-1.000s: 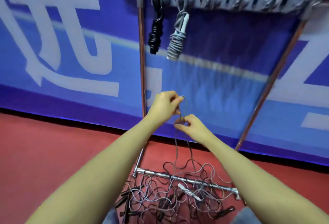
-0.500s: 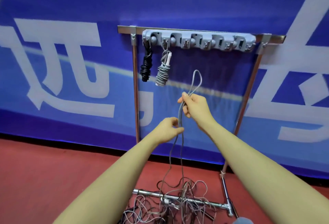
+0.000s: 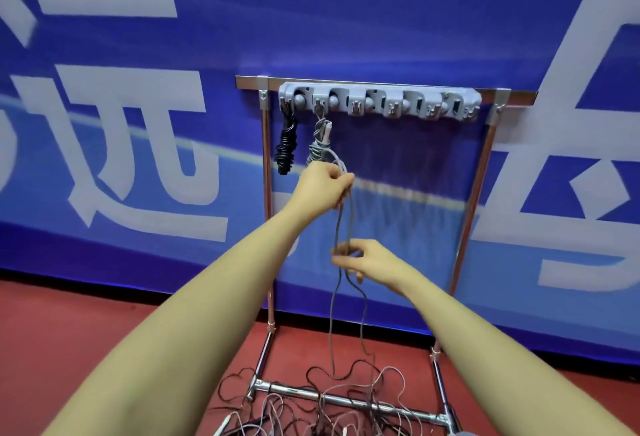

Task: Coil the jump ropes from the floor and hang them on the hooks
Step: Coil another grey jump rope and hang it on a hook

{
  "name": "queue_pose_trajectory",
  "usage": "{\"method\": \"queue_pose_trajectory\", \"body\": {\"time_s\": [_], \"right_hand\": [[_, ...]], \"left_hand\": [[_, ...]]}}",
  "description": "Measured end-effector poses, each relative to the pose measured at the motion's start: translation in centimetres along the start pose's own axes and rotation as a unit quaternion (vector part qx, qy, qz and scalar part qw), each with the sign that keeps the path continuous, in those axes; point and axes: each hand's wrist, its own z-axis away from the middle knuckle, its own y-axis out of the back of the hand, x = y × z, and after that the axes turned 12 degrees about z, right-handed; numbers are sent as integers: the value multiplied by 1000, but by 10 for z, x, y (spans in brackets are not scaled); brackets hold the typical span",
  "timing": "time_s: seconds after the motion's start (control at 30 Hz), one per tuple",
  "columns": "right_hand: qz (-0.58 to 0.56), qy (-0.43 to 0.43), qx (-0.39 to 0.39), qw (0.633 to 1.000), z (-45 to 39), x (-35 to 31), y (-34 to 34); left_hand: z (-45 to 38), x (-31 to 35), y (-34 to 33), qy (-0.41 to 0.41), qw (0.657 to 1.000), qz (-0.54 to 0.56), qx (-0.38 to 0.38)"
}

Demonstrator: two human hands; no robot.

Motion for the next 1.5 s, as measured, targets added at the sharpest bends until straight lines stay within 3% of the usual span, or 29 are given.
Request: {"method": "queue_pose_trajectory", "body": {"time_s": [0.23, 0.37, 0.47, 0.53, 0.67, 0.83, 0.9, 1.0, 1.07, 1.17, 1.37, 1.5], "right_hand": [[-23, 15, 87, 996, -12, -21, -3], [-123, 28, 175, 976, -21, -30, 15], [-206, 32, 191, 959, -27, -38, 30], [-251, 38, 182, 950, -29, -47, 37], [-340, 46, 173, 923, -28, -58, 49], [-412, 44, 198, 888, -21, -57, 60], [-388, 40, 195, 900, -20, -50, 60], [-261, 8, 135, 956, -16, -30, 50], [-117, -1, 72, 990, -11, -18, 39], [25, -4, 32, 999, -7, -10, 23], [8, 6, 108, 994, -11, -19, 17], [-112, 31, 198, 973, -13, -27, 32]], "left_hand": [[1, 18, 10, 34, 996, 80, 6], [22, -10, 11, 82, 996, 13, 17], [48, -38, 9, 124, 984, -75, -107], [56, -48, 3, 142, 974, -48, -170], [48, -47, -7, 90, 987, 4, -134], [37, -38, -13, 48, 993, -23, -101], [32, -34, -14, 31, 998, -29, -55], [20, -20, -9, 7, 1000, -24, -4], [13, -6, -6, -7, 999, -31, -7], [5, 14, -4, -28, 999, -24, -10], [-3, 23, -1, 37, 996, 83, -7], [15, -7, -2, 107, 993, 50, -23]]}}
